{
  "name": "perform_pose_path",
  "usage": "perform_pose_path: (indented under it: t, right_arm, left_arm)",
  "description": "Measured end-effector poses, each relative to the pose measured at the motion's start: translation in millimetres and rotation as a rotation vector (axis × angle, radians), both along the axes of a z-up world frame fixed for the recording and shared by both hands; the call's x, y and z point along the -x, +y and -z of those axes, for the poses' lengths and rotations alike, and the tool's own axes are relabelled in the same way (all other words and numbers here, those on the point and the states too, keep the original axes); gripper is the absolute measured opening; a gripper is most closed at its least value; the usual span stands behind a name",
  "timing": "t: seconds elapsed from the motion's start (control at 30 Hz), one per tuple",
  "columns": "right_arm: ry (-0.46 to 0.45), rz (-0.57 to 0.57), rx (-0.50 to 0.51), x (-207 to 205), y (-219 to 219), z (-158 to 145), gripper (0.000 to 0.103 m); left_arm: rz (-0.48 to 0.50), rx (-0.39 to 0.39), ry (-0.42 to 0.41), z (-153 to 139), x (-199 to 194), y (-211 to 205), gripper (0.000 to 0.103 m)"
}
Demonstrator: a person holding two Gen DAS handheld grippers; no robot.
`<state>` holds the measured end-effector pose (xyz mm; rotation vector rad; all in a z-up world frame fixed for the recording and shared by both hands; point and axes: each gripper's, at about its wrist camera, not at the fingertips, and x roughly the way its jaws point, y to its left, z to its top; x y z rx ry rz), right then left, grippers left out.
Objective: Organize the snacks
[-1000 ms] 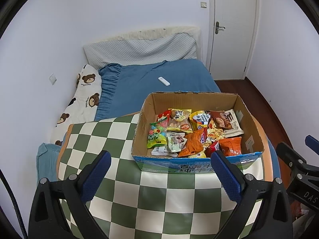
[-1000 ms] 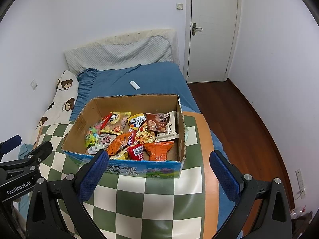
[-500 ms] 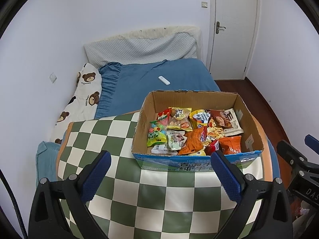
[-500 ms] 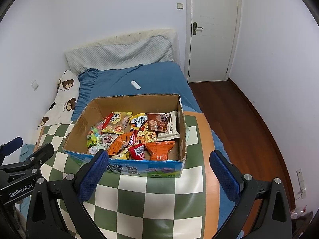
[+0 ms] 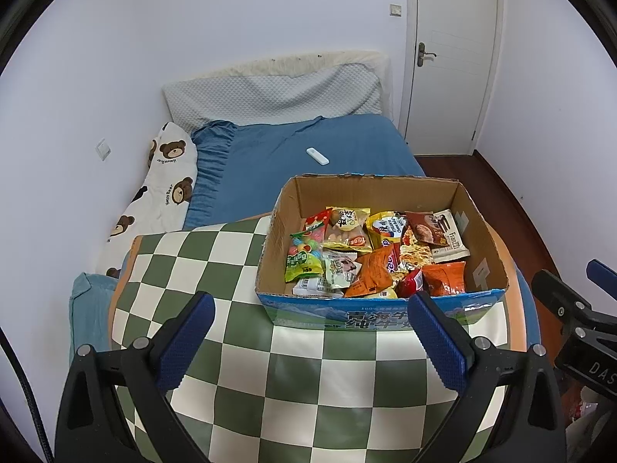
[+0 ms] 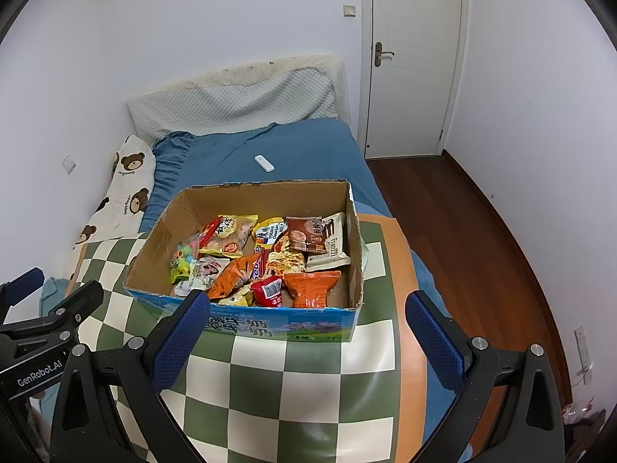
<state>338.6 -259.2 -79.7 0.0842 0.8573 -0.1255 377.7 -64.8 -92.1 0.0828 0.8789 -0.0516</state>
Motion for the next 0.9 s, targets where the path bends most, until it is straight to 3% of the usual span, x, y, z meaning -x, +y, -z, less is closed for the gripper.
perform_pose_path:
  t: [0.9]
  right_arm:
    - [-0.002, 0.005, -0.005, 2.9, 0.4, -2.9, 0.103]
  left_arm:
    - [-0.002, -0.003, -0.014, -6.8, 6.4, -2.4, 0.103]
